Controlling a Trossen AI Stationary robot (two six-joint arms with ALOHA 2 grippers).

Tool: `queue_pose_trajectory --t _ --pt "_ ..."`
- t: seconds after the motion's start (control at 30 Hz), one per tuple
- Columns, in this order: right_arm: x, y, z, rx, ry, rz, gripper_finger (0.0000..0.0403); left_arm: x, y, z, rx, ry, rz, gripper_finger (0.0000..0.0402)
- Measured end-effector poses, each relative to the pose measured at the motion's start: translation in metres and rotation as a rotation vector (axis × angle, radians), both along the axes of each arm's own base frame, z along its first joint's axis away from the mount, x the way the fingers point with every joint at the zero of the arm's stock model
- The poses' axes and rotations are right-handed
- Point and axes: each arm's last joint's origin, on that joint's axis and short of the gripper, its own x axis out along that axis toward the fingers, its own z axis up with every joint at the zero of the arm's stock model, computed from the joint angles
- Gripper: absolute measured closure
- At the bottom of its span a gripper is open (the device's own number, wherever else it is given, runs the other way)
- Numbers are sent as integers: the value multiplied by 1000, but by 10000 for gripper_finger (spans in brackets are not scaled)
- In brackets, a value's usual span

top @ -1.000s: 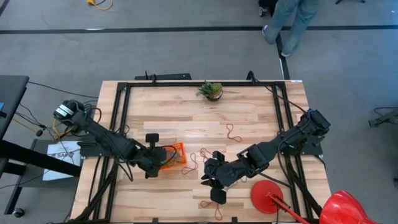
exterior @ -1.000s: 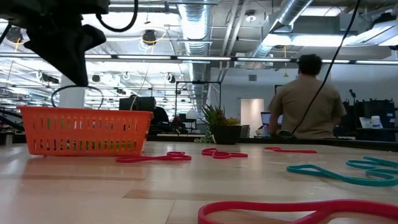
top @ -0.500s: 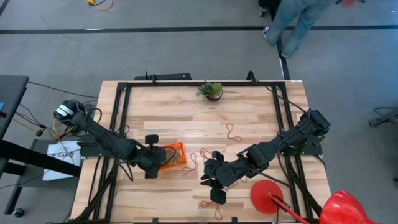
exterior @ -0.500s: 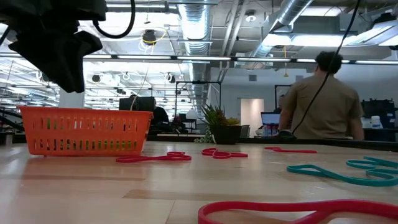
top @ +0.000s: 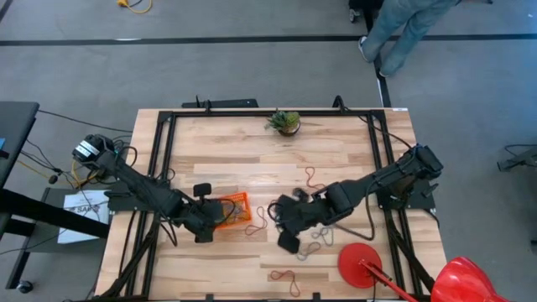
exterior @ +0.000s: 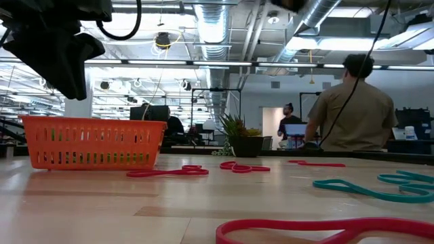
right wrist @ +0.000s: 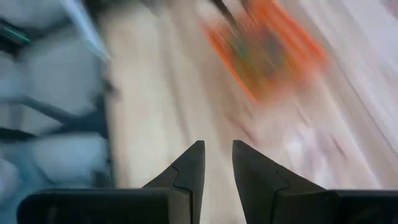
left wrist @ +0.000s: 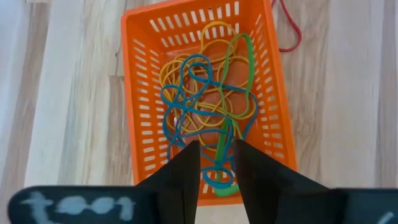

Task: Pick and place rubber bands into bin
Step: Put the top blue rubber band into the orange container

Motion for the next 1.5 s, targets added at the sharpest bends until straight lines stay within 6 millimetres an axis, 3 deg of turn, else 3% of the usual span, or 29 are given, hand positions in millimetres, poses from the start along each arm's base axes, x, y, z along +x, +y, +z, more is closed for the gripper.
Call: queue_pose_trajectory --t 0.2,0.3,0.6,0.73,0.83,1.17,1.5 --pt "-31 -14 -31 -47 459 -305 326 -3 -6 0 -1 -5 -14 315" --pt "-38 -6 -50 -77 628 -388 326 -5 -8 0 -6 -9 -16 315" --pt "-15 14 -135 -152 867 -181 326 -8 -13 0 0 -28 -7 315" --pt "-11 13 -157 -160 946 -129 326 -8 -14 1 0 -28 -11 315" --pt "-14 10 -162 -180 1008 -139 326 -8 -14 1 0 -29 -11 315" --pt "-9 19 -169 -107 968 -94 326 -8 -14 1 -1 -30 -12 315" --pt "-11 4 -183 -102 998 -171 326 -8 -14 1 -1 -30 -12 315"
